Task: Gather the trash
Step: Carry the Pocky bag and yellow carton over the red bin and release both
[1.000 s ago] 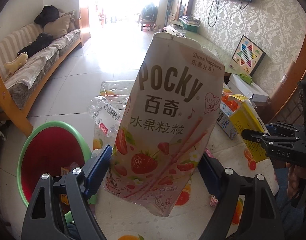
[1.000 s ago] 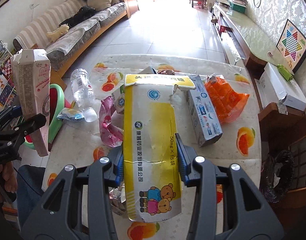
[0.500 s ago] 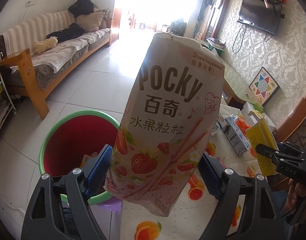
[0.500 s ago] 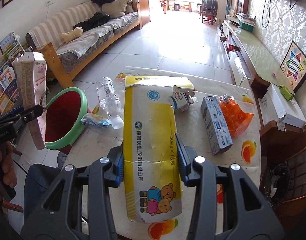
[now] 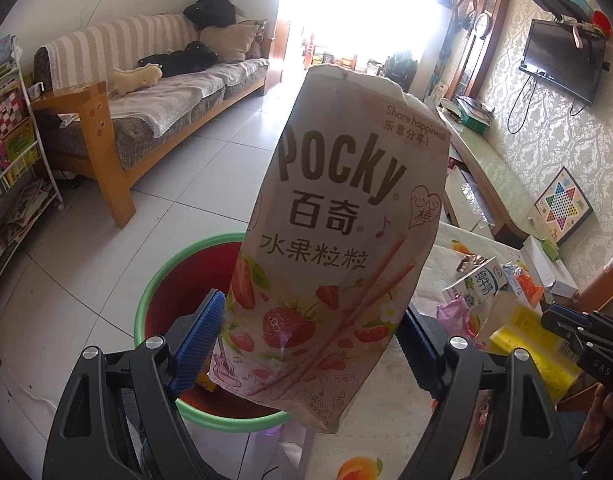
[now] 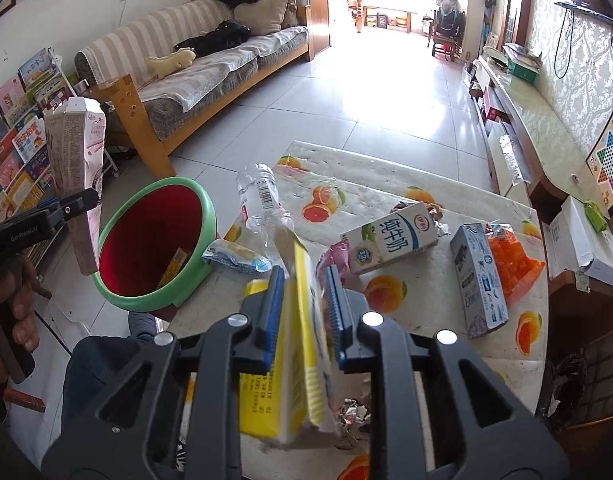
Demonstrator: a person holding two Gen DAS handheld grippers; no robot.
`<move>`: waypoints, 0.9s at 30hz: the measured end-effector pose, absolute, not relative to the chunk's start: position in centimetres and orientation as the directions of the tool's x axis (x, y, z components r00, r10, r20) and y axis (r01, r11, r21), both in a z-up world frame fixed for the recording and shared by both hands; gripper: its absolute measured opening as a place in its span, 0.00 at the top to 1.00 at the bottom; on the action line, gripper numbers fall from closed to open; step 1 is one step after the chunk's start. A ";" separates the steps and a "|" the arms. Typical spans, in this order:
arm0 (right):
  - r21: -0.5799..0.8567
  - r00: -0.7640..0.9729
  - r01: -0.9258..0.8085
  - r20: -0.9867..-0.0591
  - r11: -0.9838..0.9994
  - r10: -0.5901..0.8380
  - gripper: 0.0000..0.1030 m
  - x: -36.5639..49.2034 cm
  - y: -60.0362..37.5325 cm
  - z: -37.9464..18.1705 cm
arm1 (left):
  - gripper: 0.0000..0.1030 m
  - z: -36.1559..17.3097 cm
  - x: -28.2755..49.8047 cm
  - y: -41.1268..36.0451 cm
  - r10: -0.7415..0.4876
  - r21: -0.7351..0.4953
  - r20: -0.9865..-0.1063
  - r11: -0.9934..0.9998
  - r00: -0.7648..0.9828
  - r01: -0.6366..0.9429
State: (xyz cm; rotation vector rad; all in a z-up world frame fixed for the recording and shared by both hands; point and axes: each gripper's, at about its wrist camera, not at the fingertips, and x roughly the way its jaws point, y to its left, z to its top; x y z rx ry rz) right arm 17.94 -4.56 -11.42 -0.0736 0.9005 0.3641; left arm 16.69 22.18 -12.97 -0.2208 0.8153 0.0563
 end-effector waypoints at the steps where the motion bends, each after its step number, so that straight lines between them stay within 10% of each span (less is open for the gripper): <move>1: 0.090 0.561 -0.342 -0.779 0.935 0.280 0.84 18.2 -4.3 -11.5 | 0.23 -13.2 16.8 22.7 -0.034 -0.174 -0.730 0.975 0.683 -0.139; 15: 0.125 0.483 -0.342 -0.827 0.931 0.288 0.97 18.5 -3.5 -14.4 | 0.23 -15.2 18.1 24.8 -0.005 -0.159 -0.752 0.972 0.659 -0.173; 18: 0.140 0.455 -0.317 -0.845 0.938 0.280 0.75 17.8 -4.1 -16.0 | 0.23 -15.7 18.4 25.2 -0.007 -0.173 -0.758 0.966 0.652 -0.192; 20: 0.137 0.443 -0.291 -0.858 0.947 0.260 0.40 17.3 -4.5 -17.4 | 0.23 -16.0 18.5 25.4 -0.009 -0.178 -0.759 0.965 0.651 -0.194; 27: 0.148 0.354 -0.245 -0.906 0.958 0.230 0.14 17.2 -4.5 -22.0 | 0.23 -17.3 19.0 25.4 -0.018 -0.171 -0.773 0.969 0.634 -0.180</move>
